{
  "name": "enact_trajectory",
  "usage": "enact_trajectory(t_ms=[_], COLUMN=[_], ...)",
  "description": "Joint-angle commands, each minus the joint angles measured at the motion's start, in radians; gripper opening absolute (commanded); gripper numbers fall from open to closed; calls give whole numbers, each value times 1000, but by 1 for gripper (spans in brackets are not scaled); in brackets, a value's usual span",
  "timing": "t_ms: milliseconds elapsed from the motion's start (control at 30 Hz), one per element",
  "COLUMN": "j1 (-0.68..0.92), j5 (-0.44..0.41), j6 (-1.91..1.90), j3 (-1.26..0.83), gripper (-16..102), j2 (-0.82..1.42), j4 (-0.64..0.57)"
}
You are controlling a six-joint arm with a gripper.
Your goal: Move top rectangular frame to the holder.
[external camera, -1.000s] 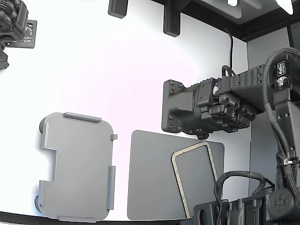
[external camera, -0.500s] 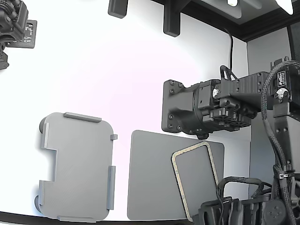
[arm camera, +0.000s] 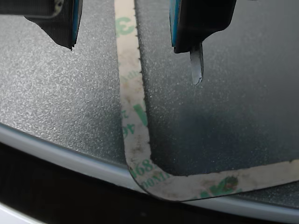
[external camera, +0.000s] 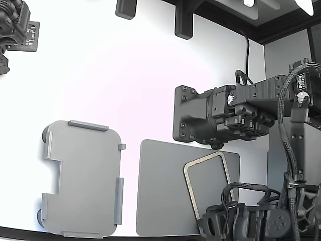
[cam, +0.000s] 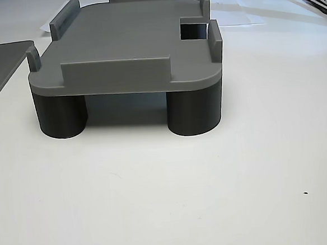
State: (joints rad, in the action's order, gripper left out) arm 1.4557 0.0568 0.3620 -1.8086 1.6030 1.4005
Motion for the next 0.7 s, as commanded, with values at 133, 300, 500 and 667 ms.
enact_trajectory(t_ms=[133,300,500,667], j1=[-8,-8,-8,-8], j5=[5,5,-5,-9], j6=[38,46,41,48], j3=[-51,-87,-114,-115], gripper=[81,79,76,75], j2=[38,44,40,31], j4=[-44,-60,-98,-110])
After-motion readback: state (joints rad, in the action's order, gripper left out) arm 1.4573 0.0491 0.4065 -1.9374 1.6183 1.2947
